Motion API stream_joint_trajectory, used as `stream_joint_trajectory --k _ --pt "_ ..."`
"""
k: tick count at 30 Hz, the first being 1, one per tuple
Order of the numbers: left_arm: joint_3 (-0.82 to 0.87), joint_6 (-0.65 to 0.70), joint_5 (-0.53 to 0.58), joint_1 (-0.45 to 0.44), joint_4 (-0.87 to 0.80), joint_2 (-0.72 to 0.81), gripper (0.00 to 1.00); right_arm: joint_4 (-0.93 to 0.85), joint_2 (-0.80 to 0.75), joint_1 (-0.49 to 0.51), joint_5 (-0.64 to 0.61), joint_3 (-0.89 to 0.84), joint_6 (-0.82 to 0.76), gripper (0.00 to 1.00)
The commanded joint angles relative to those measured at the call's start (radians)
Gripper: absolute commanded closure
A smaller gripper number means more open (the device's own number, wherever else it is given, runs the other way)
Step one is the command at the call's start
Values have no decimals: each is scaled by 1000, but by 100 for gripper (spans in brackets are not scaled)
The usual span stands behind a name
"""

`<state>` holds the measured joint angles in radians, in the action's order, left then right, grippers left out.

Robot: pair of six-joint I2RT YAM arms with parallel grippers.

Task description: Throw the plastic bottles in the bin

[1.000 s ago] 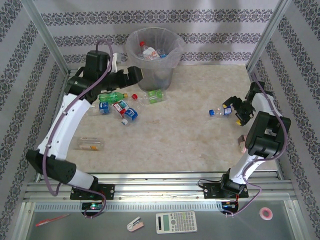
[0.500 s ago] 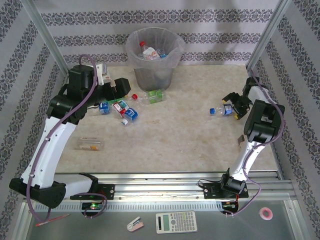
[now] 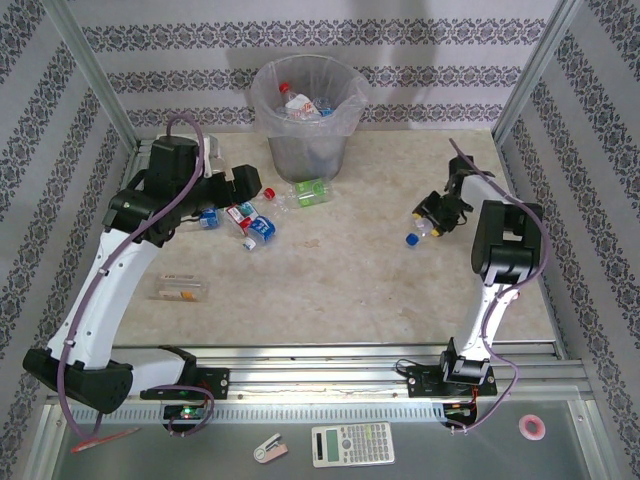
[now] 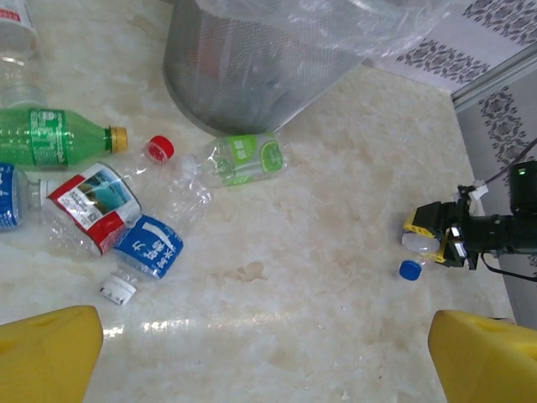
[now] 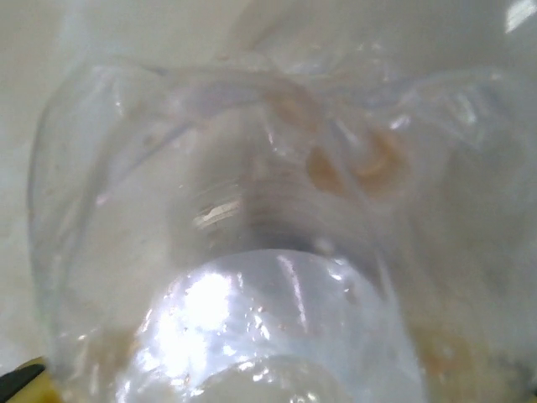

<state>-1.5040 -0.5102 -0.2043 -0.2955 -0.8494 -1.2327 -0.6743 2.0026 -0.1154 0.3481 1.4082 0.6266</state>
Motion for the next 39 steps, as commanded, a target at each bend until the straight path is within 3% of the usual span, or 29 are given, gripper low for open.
stream_joint_trajectory --k 1,8,11,18,24,30,32,35,37,39 --pt "37 -31 7 -11 38 6 0 91 -145 29 128 -33 74 54" --pt "113 -142 36 -11 48 -14 0 262 -330 68 339 15 322 55" --pt "141 -171 62 -12 43 -12 0 284 -368 79 362 37 368 55" --pt "178 -235 131 7 -35 -26 0 43 -419 76 225 -37 210 56" --pt "215 -302 166 61 -110 -27 0 -33 -482 59 85 -169 115 57" --pt "256 -332 123 111 -131 -50 0 3 -426 85 88 -73 125 57" --pt "278 -341 108 123 -121 -46 0 98 -379 108 156 31 194 57" --pt "325 -360 82 149 -95 -26 0 194 -210 169 260 399 293 56" --pt "359 -370 69 167 -85 -8 0 193 -16 211 340 794 375 49" --pt "393 -379 62 181 -90 13 0 104 204 246 360 1246 413 35"
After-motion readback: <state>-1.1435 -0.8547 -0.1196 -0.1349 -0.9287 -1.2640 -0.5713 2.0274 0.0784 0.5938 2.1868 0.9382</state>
